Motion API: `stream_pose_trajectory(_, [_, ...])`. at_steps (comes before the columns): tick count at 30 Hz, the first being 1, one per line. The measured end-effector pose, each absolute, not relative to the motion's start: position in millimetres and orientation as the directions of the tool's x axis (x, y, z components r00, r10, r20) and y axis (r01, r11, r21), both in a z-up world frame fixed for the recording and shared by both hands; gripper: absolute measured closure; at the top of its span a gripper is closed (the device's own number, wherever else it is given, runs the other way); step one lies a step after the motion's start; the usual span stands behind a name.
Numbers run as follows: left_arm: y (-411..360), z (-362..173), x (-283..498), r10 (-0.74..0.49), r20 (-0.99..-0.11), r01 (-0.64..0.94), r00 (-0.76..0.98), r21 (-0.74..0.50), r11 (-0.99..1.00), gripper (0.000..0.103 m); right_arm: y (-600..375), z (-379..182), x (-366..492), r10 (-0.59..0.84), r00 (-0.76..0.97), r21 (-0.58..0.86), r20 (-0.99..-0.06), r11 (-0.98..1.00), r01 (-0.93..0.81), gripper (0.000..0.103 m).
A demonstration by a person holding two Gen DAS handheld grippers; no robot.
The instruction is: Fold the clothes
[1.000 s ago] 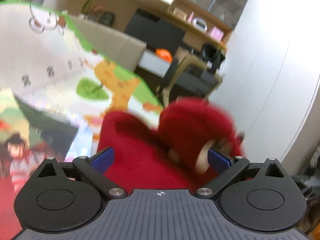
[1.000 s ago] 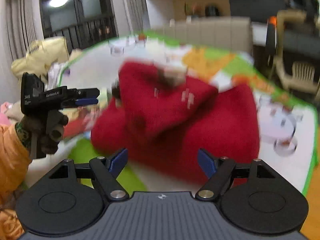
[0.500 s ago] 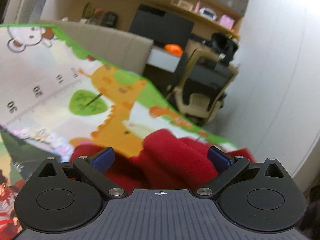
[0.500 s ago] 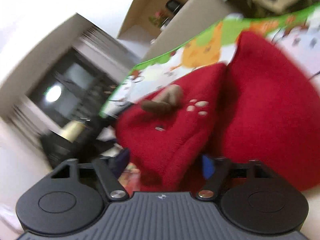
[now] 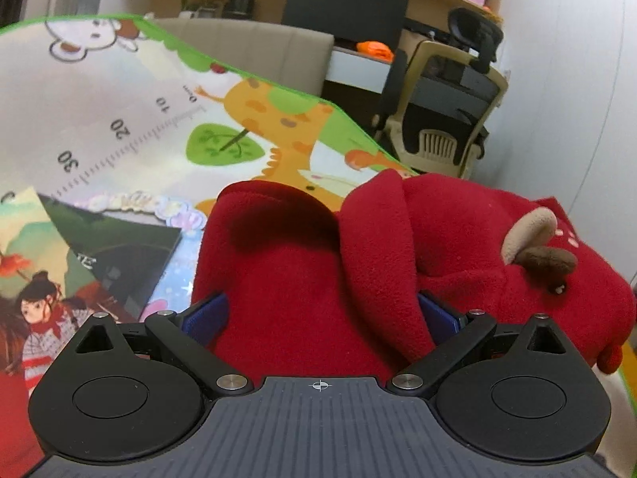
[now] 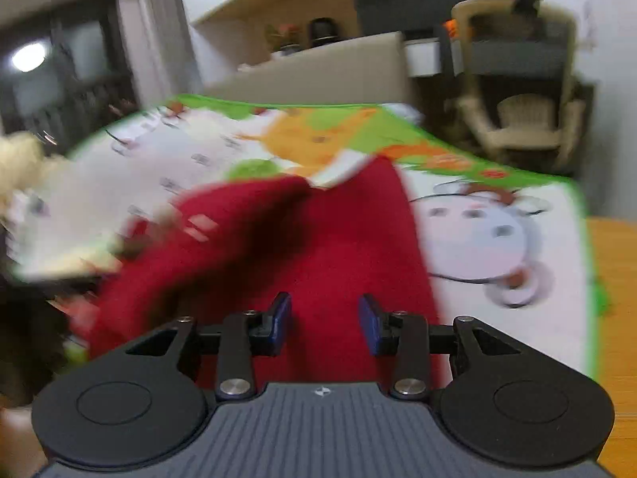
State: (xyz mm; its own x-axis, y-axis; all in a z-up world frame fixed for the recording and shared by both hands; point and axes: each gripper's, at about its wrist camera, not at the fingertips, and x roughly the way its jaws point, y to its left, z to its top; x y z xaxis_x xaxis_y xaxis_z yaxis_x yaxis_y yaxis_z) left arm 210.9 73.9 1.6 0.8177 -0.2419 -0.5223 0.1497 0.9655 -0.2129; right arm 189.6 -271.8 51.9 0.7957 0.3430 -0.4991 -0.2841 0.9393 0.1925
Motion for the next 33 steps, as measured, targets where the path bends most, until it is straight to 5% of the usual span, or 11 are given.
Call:
stream_pose_trajectory(2, [74, 2, 212, -0.237, -0.524, 0.148, 0.818, -0.206, 0.967, 0.001, -269, 66, 178, 0.373, 0.825, 0.166, -0.425, 0.928, -0.334, 0.061])
stream_pose_trajectory(4, [73, 3, 212, -0.233, -0.526, 0.146, 0.818, -0.202, 0.968, 0.001, -263, 83, 166, 0.429, 0.842, 0.143, -0.326, 0.903, -0.405, 0.042])
stream_pose_trajectory(8, [73, 3, 211, -0.232, -0.528, 0.143, 0.817, -0.203, 0.969, 0.001, -230, 104, 154, 0.553, 0.814, 0.052, -0.179, 0.831, -0.554, 0.032])
stream_pose_trajectory(13, [72, 5, 208, -0.232, -0.53, 0.144, 0.816, -0.202, 0.969, 0.001, -170, 54, 173, 0.495, 0.77, -0.12, -0.401, 0.805, -0.58, 0.029])
stream_pose_trajectory(18, [69, 16, 199, -0.246, -0.488, 0.19, 0.837, -0.163, 0.968, 0.001, -167, 25, 162, 0.461, 0.796, -0.181, -0.392, 0.81, -0.558, 0.025])
stream_pose_trajectory(22, [74, 41, 202, -0.416, -0.371, 0.293, 0.83, -0.345, 0.892, 0.001, -174, 24, 163, 0.478, 0.792, -0.133, -0.379, 0.819, -0.558, 0.022])
stream_pose_trajectory(25, [67, 37, 224, -0.449, -0.417, 0.27, 0.79, -0.42, 0.866, 0.003, -179, 21, 157, 0.483, 0.794, -0.101, -0.368, 0.829, -0.551, 0.014])
stream_pose_trajectory(26, [62, 35, 231, -0.431, -0.441, 0.252, 0.787, -0.408, 0.877, 0.005, -182, 19, 160, 0.484, 0.793, -0.079, -0.37, 0.834, -0.546, 0.014])
stream_pose_trajectory(28, [47, 31, 242, -0.387, -0.482, 0.238, 0.786, -0.342, 0.909, 0.038, -191, 19, 164, 0.501, 0.783, -0.024, -0.368, 0.837, -0.547, 0.013])
stream_pose_trajectory(30, [36, 30, 250, -0.36, -0.498, 0.235, 0.788, -0.298, 0.925, 0.041, -196, 19, 166, 0.507, 0.784, 0.006, -0.358, 0.841, -0.541, 0.013])
stream_pose_trajectory(33, [40, 44, 257, -0.468, -0.432, 0.29, 0.771, -0.416, 0.862, 0.067, -199, 19, 165, 0.509, 0.789, 0.017, -0.345, 0.843, -0.537, 0.013])
